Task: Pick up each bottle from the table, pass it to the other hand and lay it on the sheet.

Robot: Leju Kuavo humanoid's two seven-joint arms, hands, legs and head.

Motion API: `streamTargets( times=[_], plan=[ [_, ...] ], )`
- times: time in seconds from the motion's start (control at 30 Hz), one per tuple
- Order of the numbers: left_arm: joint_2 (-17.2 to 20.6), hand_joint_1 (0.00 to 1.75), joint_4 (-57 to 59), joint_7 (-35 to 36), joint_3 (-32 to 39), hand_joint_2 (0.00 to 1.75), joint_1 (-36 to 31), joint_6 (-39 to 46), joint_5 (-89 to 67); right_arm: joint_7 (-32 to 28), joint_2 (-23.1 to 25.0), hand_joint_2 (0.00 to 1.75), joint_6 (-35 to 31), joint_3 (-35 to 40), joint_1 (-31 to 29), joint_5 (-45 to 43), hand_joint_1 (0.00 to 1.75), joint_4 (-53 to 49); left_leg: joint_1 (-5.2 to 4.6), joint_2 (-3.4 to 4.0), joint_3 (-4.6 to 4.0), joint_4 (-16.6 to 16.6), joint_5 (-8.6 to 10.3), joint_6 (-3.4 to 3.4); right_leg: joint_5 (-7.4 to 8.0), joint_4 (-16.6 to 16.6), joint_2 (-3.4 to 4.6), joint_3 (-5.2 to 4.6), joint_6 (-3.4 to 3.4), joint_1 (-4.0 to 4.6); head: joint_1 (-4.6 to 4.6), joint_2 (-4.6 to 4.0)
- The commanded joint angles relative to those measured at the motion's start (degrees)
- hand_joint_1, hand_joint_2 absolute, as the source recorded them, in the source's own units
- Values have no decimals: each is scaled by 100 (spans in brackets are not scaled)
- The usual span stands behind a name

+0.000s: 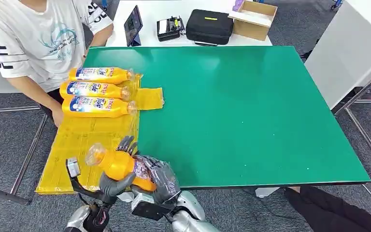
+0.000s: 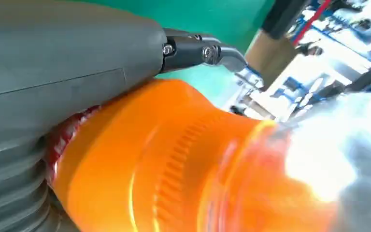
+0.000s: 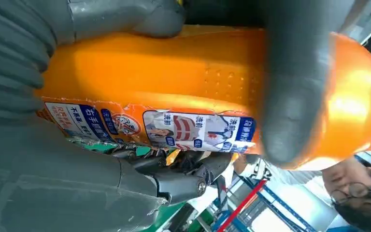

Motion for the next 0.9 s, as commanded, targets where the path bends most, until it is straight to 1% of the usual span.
streamTargets(
  times=[0.03, 0.07, 0.1, 0.13, 0.23, 0.27, 0.33, 0.37, 0.4, 0.47, 0.53, 0.57, 0.6, 0.63, 0.67, 0.73, 0.83, 0.87, 0.9],
  plan=[
    [-342, 175, -119, -14, -49, 175, -56, 148, -213, 203, 156, 175, 86, 389, -128, 267, 175, 728, 9, -14, 34, 3, -21, 5, -24, -6, -27, 47, -28, 16, 0, 0],
    [-365, 175, -158, -44, -64, 175, -65, 159, -247, 221, 171, 175, 89, 389, -178, 285, 171, 702, 5, -11, 15, 0, -8, 2, -11, -4, -18, 22, -16, 8, 0, 0],
    [-376, 175, -180, -55, -64, 175, -66, 172, -258, 234, 177, 175, 85, 395, -198, 303, 171, 682, 8, -10, 23, 4, -14, 3, -16, -2, -20, 32, -23, 13, 0, 0],
    [-387, 175, -202, -55, -62, 175, -69, 180, -258, 248, 183, 175, 72, 391, -207, 309, 171, 666, 2, -10, 5, 0, -3, 1, -6, -1, -15, 11, -11, 4, 0, 0],
    [-351, 175, -344, 12, -143, 175, -58, 238, -384, 324, 193, 175, 67, 382, -249, 351, 169, 526, 4, -8, 5, 2, -5, 1, -7, 0, -13, 9, -12, 6, 0, 0],
    [-342, 175, -353, 11, -161, 175, -46, 234, -407, 334, 201, 175, 40, 363, -261, 347, 169, 495, 11, -12, 25, 9, -20, 3, -22, 1, -24, 35, -28, 17, 0, 0],
    [-289, 175, -393, -22, -258, 175, -25, 204, -561, 350, 200, 175, 33, 334, -298, 339, 169, 434, 3, -4, 4, 3, -6, 3, -7, 1, -10, 9, -12, 6, 0, 0],
    [-286, 175, -394, -32, -263, 175, -15, 199, -568, 350, 195, 175, 40, 331, -314, 339, 169, 429, 5, -7, 15, 6, -13, 4, -15, 2, -16, 23, -19, 10, 0, 0],
    [-286, 175, -394, -32, -263, 175, -15, 199, -568, 350, 195, 175, 40, 331, -314, 339, 169, 429, 3, -6, 6, 3, -7, 2, -9, 1, -12, 11, -13, 6, 0, 0],
    [-260, 175, -372, -47, -306, 175, -19, 197, -642, 371, 187, 175, 1, 303, -298, 333, 171, 392, 6, -9, 16, 7, -15, 3, -17, 3, -18, 24, -20, 10, 0, 0],
    [-236, 175, -390, -70, -367, 175, -1, 197, -747, 415, 190, 175, -95, 247, -355, 335, 169, 349, 1, -4, -1, 1, -4, 2, -5, 1, -9, 5, -10, 3, 0, 0],
    [-229, 175, -415, -97, -401, 175, 14, 187, -798, 455, 191, 175, -137, 222, -411, 352, 169, 315, 5, -4, 8, 6, -12, 2, -13, 3, -12, 16, -18, 8, 0, 0],
    [-237, 175, -435, -117, -403, 175, 13, 204, -821, 497, 195, 175, -195, 199, -449, 372, 145, 285, 2, -4, -2, 2, -5, 2, -6, 1, -9, 5, -11, 4, 0, 0],
    [-244, 175, -450, -123, -402, 175, 2, 214, -829, 519, 200, 175, -233, 175, -477, 376, 44, 256, 2, -3, -3, 3, -5, 2, -6, 2, -8, 3, -11, 4, 0, 0],
    [-252, 175, -476, -127, -383, 175, -13, 246, -834, 542, 200, 175, -278, 148, -493, 383, 24, 209, 4, -2, 4, 7, -11, 3, -11, 4, -10, 13, -17, 8, 0, 0],
    [-248, 175, -489, -127, -375, 175, -34, 247, -833, 542, 207, 175, -271, 147, -509, 382, 24, 197, 0, -2, -8, 4, -4, 2, -4, 4, -6, -2, -10, 3, 0, 0],
    [-242, 175, -503, -129, -362, 175, -29, 254, -832, 554, 194, 175, -262, 152, -493, 388, 24, 177, 3, -1, -6, 6, -7, 3, -6, 4, -4, 4, -13, 6, 0, 0],
    [-250, 175, -505, -129, -351, 175, -21, 274, -831, 570, 185, 175, -265, 162, -470, 400, 0, 156, -2, -1, -9, 1, -3, 3, -3, 3, -3, -2, -8, 0, 0, 0],
    [-253, 175, -536, -141, -316, 175, -20, 364, -870, 543, 209, 175, -427, 47, -425, 341, 0, 75, 1, 0, 0, 5, -10, 3, -9, 3, -5, 10, -14, 5, 0, 0]
  ],
)
